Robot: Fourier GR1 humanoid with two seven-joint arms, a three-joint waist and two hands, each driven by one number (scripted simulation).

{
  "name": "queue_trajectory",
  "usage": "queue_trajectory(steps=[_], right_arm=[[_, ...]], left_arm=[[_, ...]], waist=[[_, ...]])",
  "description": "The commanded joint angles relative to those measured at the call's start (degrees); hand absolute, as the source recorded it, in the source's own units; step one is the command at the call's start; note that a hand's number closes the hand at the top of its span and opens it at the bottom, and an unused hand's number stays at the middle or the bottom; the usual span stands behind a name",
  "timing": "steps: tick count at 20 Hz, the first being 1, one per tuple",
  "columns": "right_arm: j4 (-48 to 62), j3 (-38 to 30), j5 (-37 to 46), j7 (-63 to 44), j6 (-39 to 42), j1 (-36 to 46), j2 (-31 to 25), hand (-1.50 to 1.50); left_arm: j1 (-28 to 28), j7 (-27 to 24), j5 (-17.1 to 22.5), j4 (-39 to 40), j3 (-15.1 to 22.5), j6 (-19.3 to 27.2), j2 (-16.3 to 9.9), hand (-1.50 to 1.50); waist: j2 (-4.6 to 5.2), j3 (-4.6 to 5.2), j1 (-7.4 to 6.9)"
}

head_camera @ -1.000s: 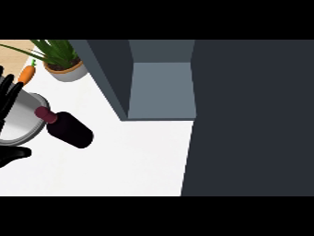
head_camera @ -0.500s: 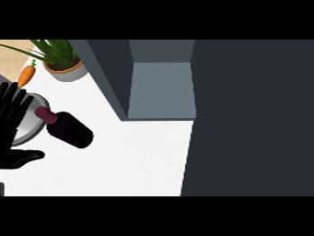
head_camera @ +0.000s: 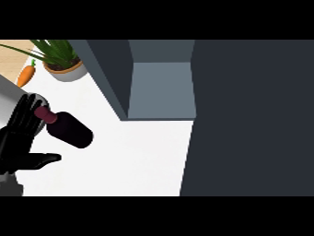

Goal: Pick up the wine, place it into the cabinet and close the cabinet

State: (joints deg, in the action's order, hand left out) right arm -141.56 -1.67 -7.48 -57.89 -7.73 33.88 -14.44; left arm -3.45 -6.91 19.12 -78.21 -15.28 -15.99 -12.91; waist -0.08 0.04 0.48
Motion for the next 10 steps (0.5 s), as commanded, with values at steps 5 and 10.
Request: queue_trajectory(steps=[5,10], right_arm=[[-4.92,0.0,-3.0,-4.23,-1.48,2.18,-0.65,-1.5],[-7.64,-0.84,-4.17,-7.79,-2.42,1.93,-1.31,-1.5]], left_arm=[[-2.85,-3.81,-0.23,10.96,-1.57,-3.93,-1.99,-1.5],[-3.68,-12.14,-4.86,20.74,-0.8,-4.85,-1.68,-1.5]], waist=[[0.0,0.01,-0.08],[-0.03,0.04,0.3]])
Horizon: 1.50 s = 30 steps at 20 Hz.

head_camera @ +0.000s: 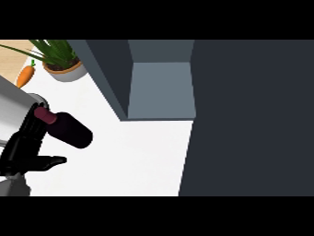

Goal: Pick up the wine, place it into the cabinet and close the cabinet

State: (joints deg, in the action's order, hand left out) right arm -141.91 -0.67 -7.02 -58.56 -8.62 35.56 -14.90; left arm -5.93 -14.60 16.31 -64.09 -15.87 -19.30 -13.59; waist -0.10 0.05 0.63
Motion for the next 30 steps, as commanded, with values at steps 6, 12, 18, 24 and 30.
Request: queue_trajectory(steps=[6,12,18,24,30], right_arm=[[-6.51,-0.45,-4.1,-8.45,-2.45,4.45,-1.36,-1.5],[-5.64,-3.44,-6.11,-6.5,-1.43,3.02,-1.9,-1.5],[-7.04,-2.1,-5.51,-3.85,-0.48,-2.53,-0.51,-1.5],[-9.44,-2.13,-5.93,-6.51,-1.17,-2.19,-1.49,-1.5],[-5.13,-0.65,-4.14,-7.5,-3.09,3.29,-1.4,-1.5]], left_arm=[[-5.81,-10.14,-3.4,18.07,-1.22,-1.62,-0.89,-1.5],[-10.25,-12.97,-1.75,28.01,-2.82,-5.83,-1.54,-1.5],[-13.22,-18.69,-4.67,35.72,-1.75,-7.75,-2.48,-1.5],[-16.01,-24.86,-7.23,41.57,-1.31,-6.55,-2.6,-1.5],[-18.34,-26.94,-5.69,45.76,-2.43,-11.34,-1.61,1.5]], waist=[[-0.05,0.08,0.35],[0.06,0.04,0.37],[0.14,0.01,0.31],[0.13,0.04,0.74],[0.18,0.14,0.81]])
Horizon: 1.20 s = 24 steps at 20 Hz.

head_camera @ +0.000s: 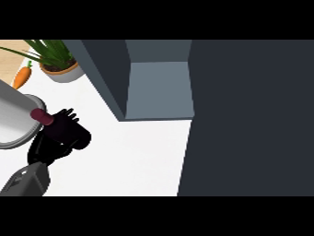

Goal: Pick up the wine, place it into the cabinet and close the cabinet

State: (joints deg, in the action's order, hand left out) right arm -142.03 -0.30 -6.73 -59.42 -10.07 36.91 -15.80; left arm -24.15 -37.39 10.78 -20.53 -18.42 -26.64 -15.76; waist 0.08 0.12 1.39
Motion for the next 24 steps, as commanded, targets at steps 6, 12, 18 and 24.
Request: queue_trajectory(steps=[6,12,18,24], right_arm=[[-4.73,0.43,-3.28,-3.87,-1.0,-0.18,0.67,-1.5],[-6.23,0.52,-3.16,-3.09,-0.41,-3.26,0.32,-1.5],[-7.25,-2.59,-6.27,-1.93,1.56,-6.01,-0.81,-1.5],[-5.83,-4.58,-7.08,-4.35,0.84,-3.26,-1.93,-1.5]], left_arm=[[1.24,-13.17,-8.21,-1.15,6.52,1.61,1.16,1.5],[0.65,-14.5,-9.98,-6.11,8.66,15.11,9.74,1.5],[6.86,-13.09,-9.56,-20.25,11.02,20.66,13.53,1.5],[12.25,-9.51,-9.71,-35.14,16.72,24.79,15.68,1.5]], waist=[[0.11,0.08,0.39],[-0.35,-0.12,-0.72],[-0.58,-0.22,-1.6],[-0.58,-0.19,-1.49]])
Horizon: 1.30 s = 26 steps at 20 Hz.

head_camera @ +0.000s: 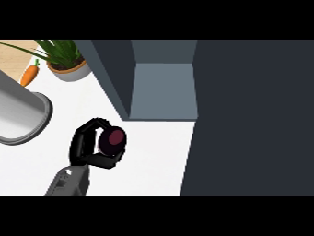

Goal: Pick up the wine, place it into the cabinet and close the cabinet

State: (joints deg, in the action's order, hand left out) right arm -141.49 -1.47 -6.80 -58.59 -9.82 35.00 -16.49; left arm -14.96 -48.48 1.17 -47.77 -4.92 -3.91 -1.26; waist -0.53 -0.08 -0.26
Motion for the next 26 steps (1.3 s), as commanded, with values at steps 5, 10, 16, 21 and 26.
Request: queue_trajectory(steps=[5,10,16,21,26], right_arm=[[-3.15,-3.43,-8.51,-0.84,2.43,-3.07,-0.05,-1.5],[-3.15,-3.74,-8.06,-1.31,1.72,-2.25,0.49,-1.5],[-6.77,-2.32,-5.85,-2.59,0.68,-4.52,1.57,-1.5],[-3.3,-1.36,-4.86,-1.27,1.19,-2.79,1.67,-1.5],[-5.03,-0.92,-5.42,-3.79,0.89,-1.52,1.43,-1.5]], left_arm=[[3.55,14.05,4.42,-21.11,9.76,1.97,1.23,1.5],[5.96,20.0,10.85,-32.76,21.18,11.01,1.25,1.5],[-1.28,36.03,11.4,-42.57,22.02,19.44,1.26,1.5],[-11.05,45.15,10.21,-43.48,27.15,30.9,1.26,1.5],[-17.26,48.75,13.18,-38.89,28.16,38.68,1.26,1.5]], waist=[[0.1,-0.03,-0.03],[0.12,0.02,0.24],[0.15,0.02,0.63],[0.31,0.05,0.77],[0.29,0.08,1.26]])
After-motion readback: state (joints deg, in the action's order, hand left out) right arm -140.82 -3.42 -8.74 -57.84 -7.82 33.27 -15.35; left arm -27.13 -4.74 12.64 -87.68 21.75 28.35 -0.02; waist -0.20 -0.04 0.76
